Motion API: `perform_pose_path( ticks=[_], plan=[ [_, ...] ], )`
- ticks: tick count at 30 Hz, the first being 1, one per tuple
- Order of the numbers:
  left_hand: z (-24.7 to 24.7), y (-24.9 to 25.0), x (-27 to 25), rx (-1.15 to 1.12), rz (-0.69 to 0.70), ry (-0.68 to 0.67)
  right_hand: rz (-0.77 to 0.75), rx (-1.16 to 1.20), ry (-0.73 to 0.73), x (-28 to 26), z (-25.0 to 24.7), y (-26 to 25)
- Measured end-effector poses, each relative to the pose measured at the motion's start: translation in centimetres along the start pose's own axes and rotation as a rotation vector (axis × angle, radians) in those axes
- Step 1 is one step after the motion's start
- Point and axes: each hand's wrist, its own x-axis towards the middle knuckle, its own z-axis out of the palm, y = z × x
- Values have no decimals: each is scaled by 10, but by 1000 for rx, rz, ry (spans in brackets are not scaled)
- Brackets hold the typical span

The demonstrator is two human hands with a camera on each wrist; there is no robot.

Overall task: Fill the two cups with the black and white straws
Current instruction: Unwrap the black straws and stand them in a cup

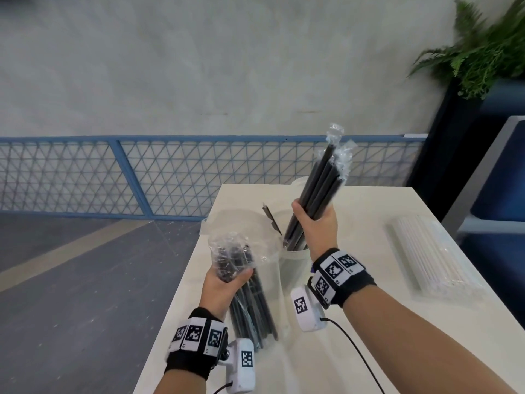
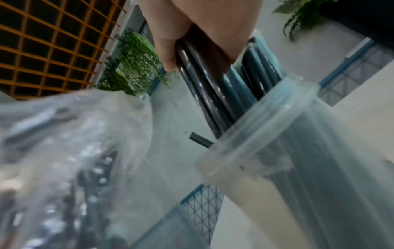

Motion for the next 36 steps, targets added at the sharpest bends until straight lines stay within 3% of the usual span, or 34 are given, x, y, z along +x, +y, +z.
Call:
perform_pose_path(
  ticks=[3, 8, 16, 23, 26, 28, 32, 36],
  plan=[
    [0, 2, 0, 13, 10, 4, 47, -122, -37, 7, 1, 15],
    [0, 5, 0, 22, 18, -2, 129, -372, -221, 5, -1, 33],
    [2, 5, 2, 5, 57, -30, -188, -135, -57, 9, 2, -3],
    [6, 1, 0, -6, 46, -49, -348, -511, -222, 6, -8, 26],
    [7, 0, -1, -3, 45, -50, -500, -710, -79, -3, -15, 33],
    [7, 1, 0, 2, 39, -49, -427, -668, -41, -4, -16, 30],
    [6, 1, -1, 8, 34, -46, -141, -497, -295, 4, -18, 27],
    [4, -2, -2, 13, 38, -39, -143, -628, -489, 10, -18, 29]
  ],
)
